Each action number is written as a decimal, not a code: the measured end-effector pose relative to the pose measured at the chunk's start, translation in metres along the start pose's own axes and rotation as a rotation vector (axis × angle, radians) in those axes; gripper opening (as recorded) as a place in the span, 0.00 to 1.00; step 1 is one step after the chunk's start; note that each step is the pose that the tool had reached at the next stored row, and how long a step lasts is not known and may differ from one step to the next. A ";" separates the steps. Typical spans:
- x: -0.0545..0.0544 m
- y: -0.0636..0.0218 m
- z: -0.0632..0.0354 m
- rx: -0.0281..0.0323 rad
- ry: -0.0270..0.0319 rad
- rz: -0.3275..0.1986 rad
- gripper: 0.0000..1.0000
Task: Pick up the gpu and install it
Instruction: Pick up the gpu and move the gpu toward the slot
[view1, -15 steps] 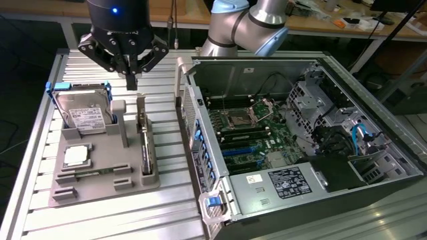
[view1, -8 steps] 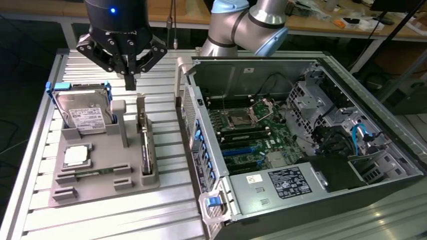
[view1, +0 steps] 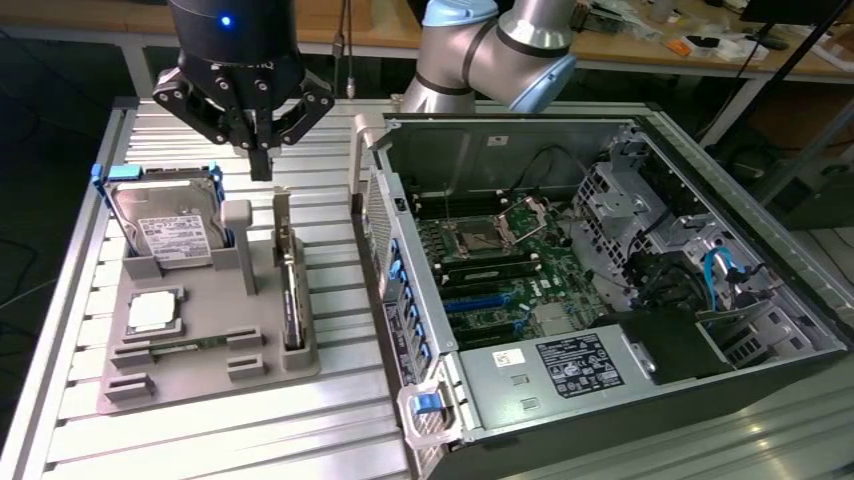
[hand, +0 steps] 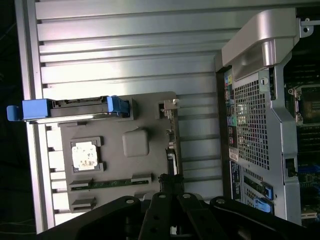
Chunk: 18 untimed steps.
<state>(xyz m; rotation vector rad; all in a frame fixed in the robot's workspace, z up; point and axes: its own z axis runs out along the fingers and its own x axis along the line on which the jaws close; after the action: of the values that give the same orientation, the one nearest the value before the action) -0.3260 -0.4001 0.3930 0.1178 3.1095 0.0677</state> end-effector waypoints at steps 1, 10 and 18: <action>0.000 0.0000 0.0000 0.0000 0.0000 0.000 0.11; 0.000 0.0005 0.0001 0.0027 0.0004 -0.016 0.54; 0.000 0.0006 0.0002 0.0026 0.0051 -0.123 0.54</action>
<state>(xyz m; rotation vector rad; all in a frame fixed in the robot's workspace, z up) -0.3260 -0.3995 0.3928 -0.0737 3.1135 0.0612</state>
